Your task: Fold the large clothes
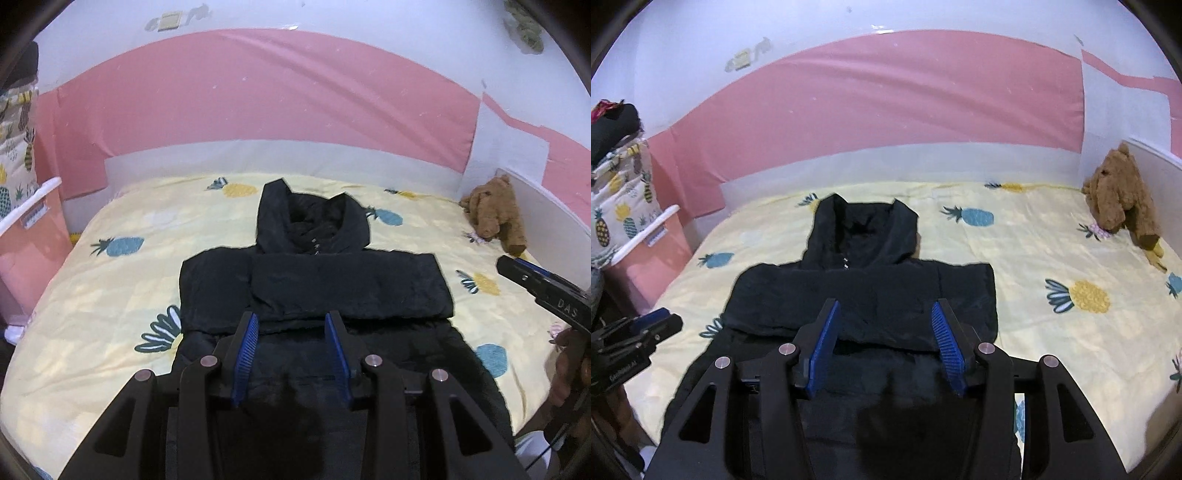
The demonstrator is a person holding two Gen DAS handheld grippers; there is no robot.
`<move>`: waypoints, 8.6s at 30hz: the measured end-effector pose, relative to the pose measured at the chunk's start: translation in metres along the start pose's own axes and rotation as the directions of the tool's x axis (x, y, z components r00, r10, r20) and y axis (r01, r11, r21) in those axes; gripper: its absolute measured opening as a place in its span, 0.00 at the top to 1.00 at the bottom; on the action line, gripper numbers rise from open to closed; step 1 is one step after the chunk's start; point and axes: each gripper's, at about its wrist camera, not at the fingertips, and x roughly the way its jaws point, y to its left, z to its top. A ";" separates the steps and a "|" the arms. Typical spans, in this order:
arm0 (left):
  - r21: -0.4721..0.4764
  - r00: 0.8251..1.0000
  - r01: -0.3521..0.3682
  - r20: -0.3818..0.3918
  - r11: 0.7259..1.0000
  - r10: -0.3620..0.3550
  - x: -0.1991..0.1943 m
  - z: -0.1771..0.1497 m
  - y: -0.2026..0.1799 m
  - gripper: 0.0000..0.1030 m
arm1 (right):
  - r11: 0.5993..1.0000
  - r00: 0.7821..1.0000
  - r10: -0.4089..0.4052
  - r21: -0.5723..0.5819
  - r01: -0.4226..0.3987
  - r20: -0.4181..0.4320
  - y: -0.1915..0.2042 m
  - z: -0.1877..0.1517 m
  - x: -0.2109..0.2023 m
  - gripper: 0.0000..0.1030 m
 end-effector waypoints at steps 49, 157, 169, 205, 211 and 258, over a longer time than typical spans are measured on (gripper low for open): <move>-0.190 0.966 -0.041 -0.259 0.981 -0.010 0.415 0.186 0.094 0.48 | 0.974 0.923 0.181 0.195 -0.119 -0.339 -0.084 0.132 0.412 0.46; -0.105 0.988 0.146 -0.037 0.984 -0.150 0.163 -0.008 0.044 0.73 | 0.971 0.957 0.235 -0.012 -0.240 -0.172 -0.025 -0.035 0.162 0.83; -0.090 0.957 0.138 -0.244 0.986 -0.157 0.225 -0.058 0.009 0.73 | 0.975 0.921 0.191 -0.040 -0.217 -0.340 -0.012 -0.086 0.231 0.86; -0.143 0.995 0.052 -0.076 0.988 -0.063 0.221 0.013 0.073 0.77 | 0.996 0.985 0.090 -0.014 -0.093 -0.149 -0.054 -0.013 0.217 0.72; -0.083 0.987 0.156 -0.030 0.984 -0.159 0.183 0.000 0.049 0.77 | 0.973 0.965 0.215 -0.056 -0.225 -0.149 -0.021 -0.028 0.184 0.71; -0.006 0.992 0.030 -0.121 1.000 -0.030 0.038 -0.111 -0.023 0.76 | 0.975 0.964 0.216 -0.025 -0.222 -0.157 -0.048 -0.143 0.019 0.53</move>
